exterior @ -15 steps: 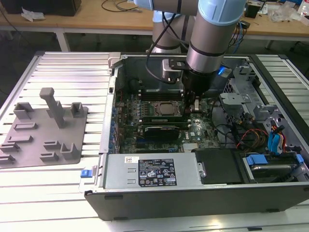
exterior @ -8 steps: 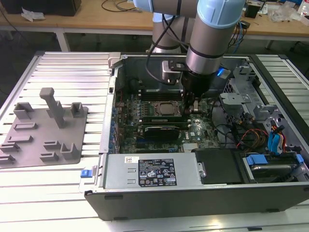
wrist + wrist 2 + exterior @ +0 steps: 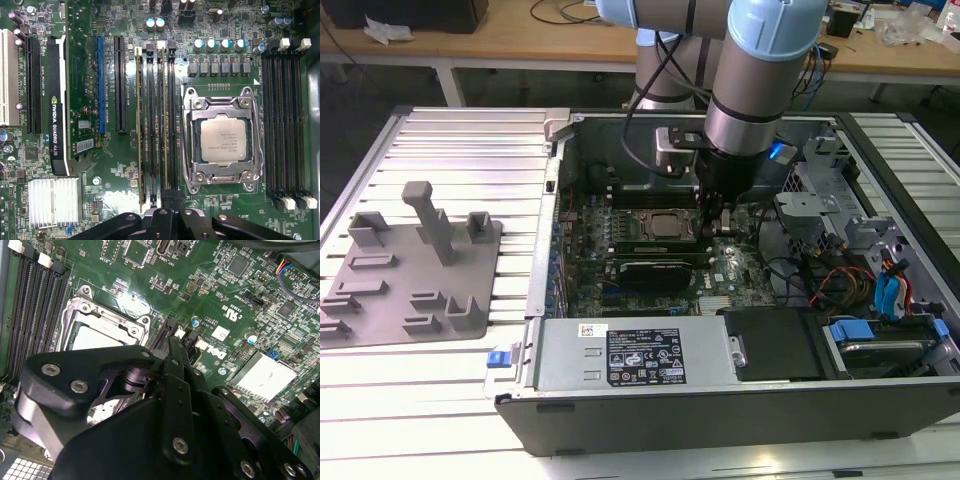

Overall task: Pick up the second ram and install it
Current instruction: 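Press down the second ram until it locks into place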

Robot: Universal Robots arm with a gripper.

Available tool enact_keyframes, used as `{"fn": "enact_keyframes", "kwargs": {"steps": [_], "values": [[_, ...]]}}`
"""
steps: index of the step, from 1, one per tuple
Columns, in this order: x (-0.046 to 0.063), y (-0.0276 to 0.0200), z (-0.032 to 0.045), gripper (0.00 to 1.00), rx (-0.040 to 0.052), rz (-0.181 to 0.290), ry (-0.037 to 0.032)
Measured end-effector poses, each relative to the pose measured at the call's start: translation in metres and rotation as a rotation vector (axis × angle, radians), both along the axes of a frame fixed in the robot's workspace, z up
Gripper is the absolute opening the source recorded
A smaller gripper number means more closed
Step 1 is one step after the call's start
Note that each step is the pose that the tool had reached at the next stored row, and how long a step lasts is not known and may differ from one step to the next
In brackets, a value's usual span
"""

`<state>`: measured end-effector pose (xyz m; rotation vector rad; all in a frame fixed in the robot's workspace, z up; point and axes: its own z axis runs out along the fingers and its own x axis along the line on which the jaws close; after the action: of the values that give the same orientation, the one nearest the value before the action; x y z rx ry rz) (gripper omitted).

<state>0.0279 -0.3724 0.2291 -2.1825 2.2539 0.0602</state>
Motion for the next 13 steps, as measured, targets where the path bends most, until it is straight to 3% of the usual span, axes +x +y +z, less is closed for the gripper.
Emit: {"fn": "enact_keyframes", "kwargs": {"steps": [4, 6, 9, 13], "values": [[0.0, 0.0003, 0.0037, 0.08, 0.0024, 0.0, -0.0004], [0.0, 0.0001, 0.0142, 0.08, 0.0006, 0.0, -0.0001], [-0.001, 0.0001, 0.0149, 0.08, 0.0008, 0.0, -0.0001], [-0.017, 0.0001, 0.0147, 0.08, 0.0014, 0.0, -0.0007]]}}
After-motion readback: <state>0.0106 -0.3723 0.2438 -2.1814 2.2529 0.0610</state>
